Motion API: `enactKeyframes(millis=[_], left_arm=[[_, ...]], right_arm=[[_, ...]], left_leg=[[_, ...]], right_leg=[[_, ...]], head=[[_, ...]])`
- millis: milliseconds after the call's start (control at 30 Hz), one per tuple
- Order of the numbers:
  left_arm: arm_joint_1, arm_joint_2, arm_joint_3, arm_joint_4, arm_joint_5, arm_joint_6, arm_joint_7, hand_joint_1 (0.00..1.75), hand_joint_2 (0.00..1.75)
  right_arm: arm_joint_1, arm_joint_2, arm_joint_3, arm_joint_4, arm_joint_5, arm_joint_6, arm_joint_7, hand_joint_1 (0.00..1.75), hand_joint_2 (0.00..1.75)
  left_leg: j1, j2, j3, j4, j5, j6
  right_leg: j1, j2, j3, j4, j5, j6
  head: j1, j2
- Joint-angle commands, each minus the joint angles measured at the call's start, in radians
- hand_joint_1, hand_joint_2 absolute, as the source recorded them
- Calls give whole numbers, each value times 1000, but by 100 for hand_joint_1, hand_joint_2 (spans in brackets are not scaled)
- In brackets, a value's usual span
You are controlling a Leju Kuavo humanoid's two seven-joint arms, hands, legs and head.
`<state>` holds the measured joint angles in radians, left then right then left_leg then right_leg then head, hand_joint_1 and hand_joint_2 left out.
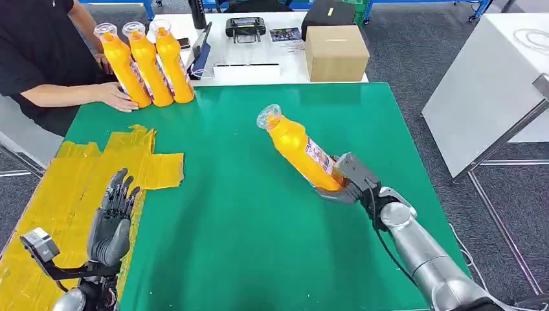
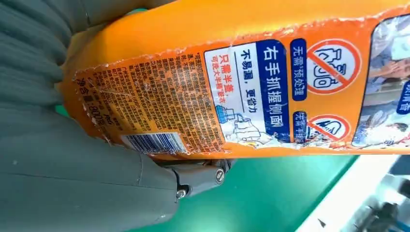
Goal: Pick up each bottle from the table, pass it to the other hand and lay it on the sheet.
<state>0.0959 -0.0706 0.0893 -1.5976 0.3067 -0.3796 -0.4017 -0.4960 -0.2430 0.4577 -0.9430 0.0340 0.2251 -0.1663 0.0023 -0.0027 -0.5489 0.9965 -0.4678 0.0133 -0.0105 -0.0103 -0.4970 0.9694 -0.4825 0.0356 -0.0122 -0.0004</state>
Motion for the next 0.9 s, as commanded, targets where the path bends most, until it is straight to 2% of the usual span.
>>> enactKeyframes(millis=[33, 267, 467, 533, 700, 767, 900], left_arm=[[9, -10, -47, 3, 14, 1, 36, 0, 175], [34, -11, -109, -20, 83, -34, 69, 0, 175], [37, -6, -123, -25, 83, -40, 69, 0, 175], [29, -6, -147, -16, 86, -46, 87, 0, 175], [-13, -6, -185, 34, 122, -43, 115, 0, 175], [-19, -4, -183, 41, 129, -38, 115, 0, 175], [-24, -2, -175, 48, 138, -40, 118, 0, 175]], right_arm=[[-4, 140, 21, -27, 25, 6, 4, 175, 175], [-60, 250, 94, 28, 36, -17, 18, 175, 175], [-64, 259, 106, 36, 37, -15, 15, 175, 175], [-81, 300, 141, 63, 53, -8, 26, 175, 175], [-113, 471, 266, 216, 76, -8, 34, 175, 175], [-101, 511, 319, 259, 76, -10, 24, 175, 175], [-89, 531, 373, 299, 73, -11, 14, 175, 175]], left_leg=[[0, 3, 1, 0, 0, -1], [1, 5, 1, 0, -1, -1], [2, 5, 0, 0, 0, 0], [1, 3, -1, 0, 0, 0], [2, 9, 1, 0, -1, -1], [2, 8, 1, -1, 0, -1], [4, 5, 2, -2, 0, -1]], right_leg=[[1, 3, 0, 0, 1, -1], [1, 6, -2, 1, 1, -1], [3, 5, -2, 0, 1, -1], [2, 2, -3, 1, 0, 0], [3, 10, -2, 1, 2, -2], [2, 8, -2, 0, 1, -1], [4, 5, 0, -1, 0, -2]], head=[[0, 0], [0, 0], [0, 0], [0, 0], [1, 0], [0, 0], [0, 0]])
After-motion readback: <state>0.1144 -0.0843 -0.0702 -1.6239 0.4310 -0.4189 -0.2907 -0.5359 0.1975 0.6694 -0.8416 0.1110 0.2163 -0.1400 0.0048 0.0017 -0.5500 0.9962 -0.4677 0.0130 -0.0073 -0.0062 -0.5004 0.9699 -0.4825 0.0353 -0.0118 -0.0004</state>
